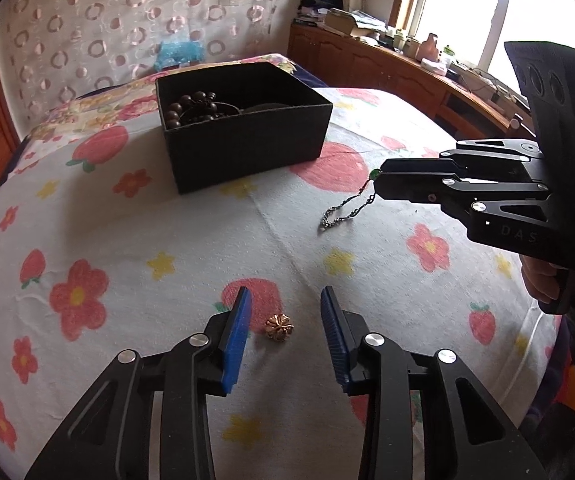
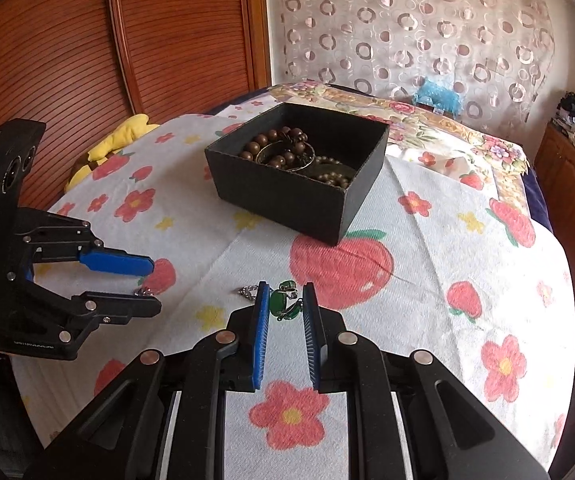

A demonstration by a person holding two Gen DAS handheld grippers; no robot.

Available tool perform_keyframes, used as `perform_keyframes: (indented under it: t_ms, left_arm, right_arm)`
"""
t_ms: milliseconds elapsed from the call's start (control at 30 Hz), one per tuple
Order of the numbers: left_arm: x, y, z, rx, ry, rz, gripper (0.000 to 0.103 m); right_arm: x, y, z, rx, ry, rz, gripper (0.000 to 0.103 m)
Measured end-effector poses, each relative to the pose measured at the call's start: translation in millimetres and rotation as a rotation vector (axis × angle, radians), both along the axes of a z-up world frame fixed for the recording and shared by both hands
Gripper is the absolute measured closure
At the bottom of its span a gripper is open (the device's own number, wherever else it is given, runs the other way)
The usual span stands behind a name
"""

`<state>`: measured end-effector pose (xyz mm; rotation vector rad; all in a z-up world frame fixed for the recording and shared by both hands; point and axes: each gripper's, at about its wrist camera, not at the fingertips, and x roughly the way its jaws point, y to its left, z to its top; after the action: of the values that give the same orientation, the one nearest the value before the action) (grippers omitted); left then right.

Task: Organize jewelry
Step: 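Grasp the green pendant with the right tool while the left tool grasps the bronze flower charm, then lower both charms into the black box and open both tools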

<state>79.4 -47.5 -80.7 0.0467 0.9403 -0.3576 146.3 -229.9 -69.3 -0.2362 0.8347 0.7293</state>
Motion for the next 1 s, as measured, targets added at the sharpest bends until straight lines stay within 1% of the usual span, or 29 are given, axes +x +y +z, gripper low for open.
perform_keyframes:
  t_ms: [67,233,300,467,600,700,1000]
  left_arm:
    - [0.1,-0.4,-0.6,0.0,0.005,-0.002,0.081]
    - [-4.7,-1.8,-2.0,0.01,0.012,-0.009,0.085]
    - [-7.7,-1.0,-1.9,0.012,0.012,-0.01,0.089]
    - [-10.6,1.0,-0.7,0.005,0.004,0.002,0.089]
    - [-6.6,4.9,6.5,-0.009,-0.018,0.015,0.089]
    - [1.6,7.2,15.4,-0.006,-0.045,0.022,0.089]
    - [44.7,16.8,50.0,0.0,-0.141,0.065,0.089]
  right_arm:
    - [-0.1,1.5,-0.2,0.002,0.001,0.002,0.085]
    - [-0.1,2.7,0.1,0.004,0.0,0.003,0.085]
    - [0.1,2.9,0.4,0.006,-0.001,0.004,0.085]
    - [1.6,5.1,5.1,0.01,-0.01,0.011,0.085]
    - [6.5,7.5,15.1,0.016,-0.033,0.018,0.085]
    - [14.6,9.4,28.1,0.029,-0.063,0.019,0.085]
    - [48.2,14.6,66.9,0.081,-0.136,0.026,0.085]
